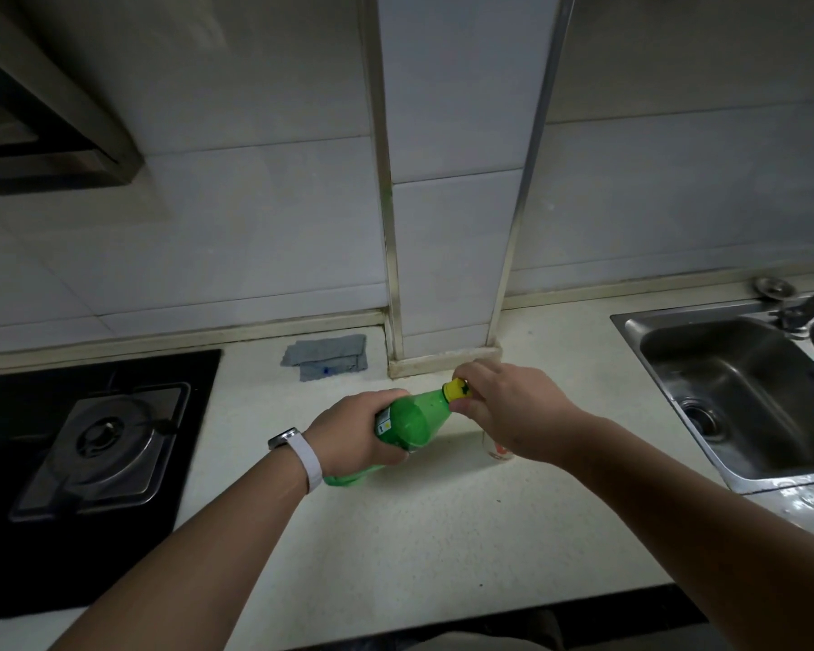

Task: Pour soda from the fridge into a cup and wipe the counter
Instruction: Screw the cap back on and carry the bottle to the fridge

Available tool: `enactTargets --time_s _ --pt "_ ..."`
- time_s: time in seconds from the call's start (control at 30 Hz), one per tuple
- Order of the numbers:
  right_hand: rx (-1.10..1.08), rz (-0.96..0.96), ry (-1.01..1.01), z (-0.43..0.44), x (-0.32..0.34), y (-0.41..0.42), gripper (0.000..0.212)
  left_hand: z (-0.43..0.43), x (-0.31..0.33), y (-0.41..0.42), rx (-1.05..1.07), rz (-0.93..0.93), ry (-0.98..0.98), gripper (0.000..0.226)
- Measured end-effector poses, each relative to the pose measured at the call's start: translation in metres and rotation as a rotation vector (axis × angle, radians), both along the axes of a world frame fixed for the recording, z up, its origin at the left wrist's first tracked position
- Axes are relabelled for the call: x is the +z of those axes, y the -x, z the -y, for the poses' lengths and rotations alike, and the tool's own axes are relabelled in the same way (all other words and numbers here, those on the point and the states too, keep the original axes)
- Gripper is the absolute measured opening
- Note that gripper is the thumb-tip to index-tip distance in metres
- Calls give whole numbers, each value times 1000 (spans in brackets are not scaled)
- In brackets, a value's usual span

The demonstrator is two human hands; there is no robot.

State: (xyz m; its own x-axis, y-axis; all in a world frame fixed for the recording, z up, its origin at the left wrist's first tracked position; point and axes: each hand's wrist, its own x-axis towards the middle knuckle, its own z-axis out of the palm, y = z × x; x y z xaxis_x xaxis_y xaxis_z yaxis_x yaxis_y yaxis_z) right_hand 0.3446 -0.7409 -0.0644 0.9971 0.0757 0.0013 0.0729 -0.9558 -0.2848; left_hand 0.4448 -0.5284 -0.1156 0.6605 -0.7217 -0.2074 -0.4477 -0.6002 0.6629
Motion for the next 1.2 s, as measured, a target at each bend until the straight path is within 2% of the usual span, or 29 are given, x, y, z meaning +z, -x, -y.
enactTargets --time_s 0.17,0.37,0.47,0.57,0.67,0.8,0.93,1.1,1.2 --pt "-79 -34 4 -1 -9 0 34 1 -3 4 24 54 -2 45" --pt "-131 -36 -141 -1 -12 -1 32 3 -10 12 67 73 24 46" --pt "-127 -21 -304 6 -13 0 33 5 -7 15 112 13 60 54" --pt "-188 20 -577 15 -15 -1 42 9 1 14 265 -99 181 65" --pt "-257 -18 -817 22 -22 -5 37 15 12 15 426 -188 368 52" --pt "-306 -212 -1005 29 -39 -15 29 28 35 24 574 -255 614 39" --pt "-281 -449 -1149 30 -50 -23 38 41 54 36 673 -273 767 37" --pt "-136 -733 -1316 26 -49 -31 46 48 65 54 831 -222 837 49" --pt "-23 -854 -1374 18 -47 -33 48 46 67 68 889 -182 814 44"
